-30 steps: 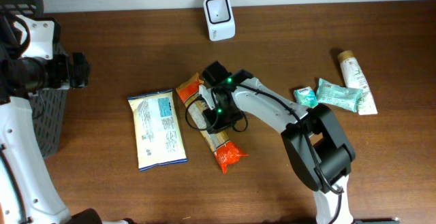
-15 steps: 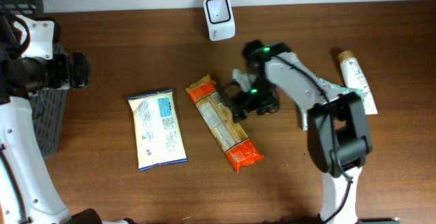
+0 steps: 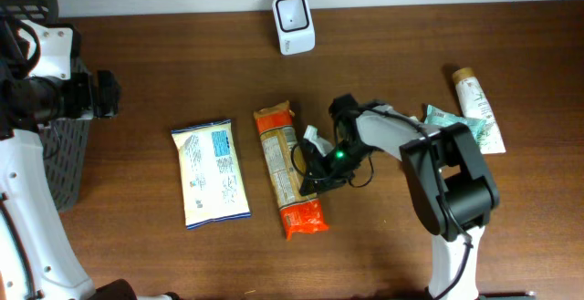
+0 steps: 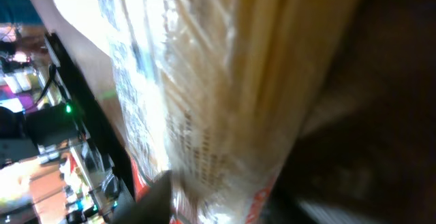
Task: Scan the item barcode
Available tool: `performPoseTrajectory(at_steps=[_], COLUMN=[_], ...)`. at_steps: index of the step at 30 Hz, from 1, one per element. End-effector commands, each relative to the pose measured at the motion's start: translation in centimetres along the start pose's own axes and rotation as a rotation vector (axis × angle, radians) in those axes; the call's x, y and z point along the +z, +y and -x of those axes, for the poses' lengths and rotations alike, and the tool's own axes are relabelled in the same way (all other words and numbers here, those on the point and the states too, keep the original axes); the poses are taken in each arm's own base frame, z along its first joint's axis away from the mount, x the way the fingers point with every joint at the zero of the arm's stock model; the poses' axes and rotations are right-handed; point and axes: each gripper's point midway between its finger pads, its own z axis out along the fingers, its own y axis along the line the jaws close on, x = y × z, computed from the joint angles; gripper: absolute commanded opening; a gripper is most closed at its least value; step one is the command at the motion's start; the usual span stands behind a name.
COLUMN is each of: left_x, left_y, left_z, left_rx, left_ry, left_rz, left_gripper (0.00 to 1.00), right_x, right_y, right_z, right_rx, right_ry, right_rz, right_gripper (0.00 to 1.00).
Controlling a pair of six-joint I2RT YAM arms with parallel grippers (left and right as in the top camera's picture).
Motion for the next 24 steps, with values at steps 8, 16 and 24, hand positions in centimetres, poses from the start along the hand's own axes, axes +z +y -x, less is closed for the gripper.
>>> performPoseTrajectory(at_steps=[8,16,24], left_x=[0.0,0.0,0.0], left_y=[0.0,0.0,0.0], left_z=[0.1,0.1,0.1], left_rx=[0.009,0.010,0.009], left_ry=[-0.003,-0.003,-0.003], left_rz=[-0.008,-0.008,-0.008], left_gripper=[0.99,0.99,0.99], right_x=[-5.6,-6.5,-1.4], right_y=[0.2,4.3,2.0], right_z=[3.1,1.8,1.6], right_rx=[0.022,-0.084,-0.071], right_ry=[-0.109,-0.051,0.058], right_rz=[-0.158,-0.945,-0.981], right_gripper=[0.04,0.04,0.47])
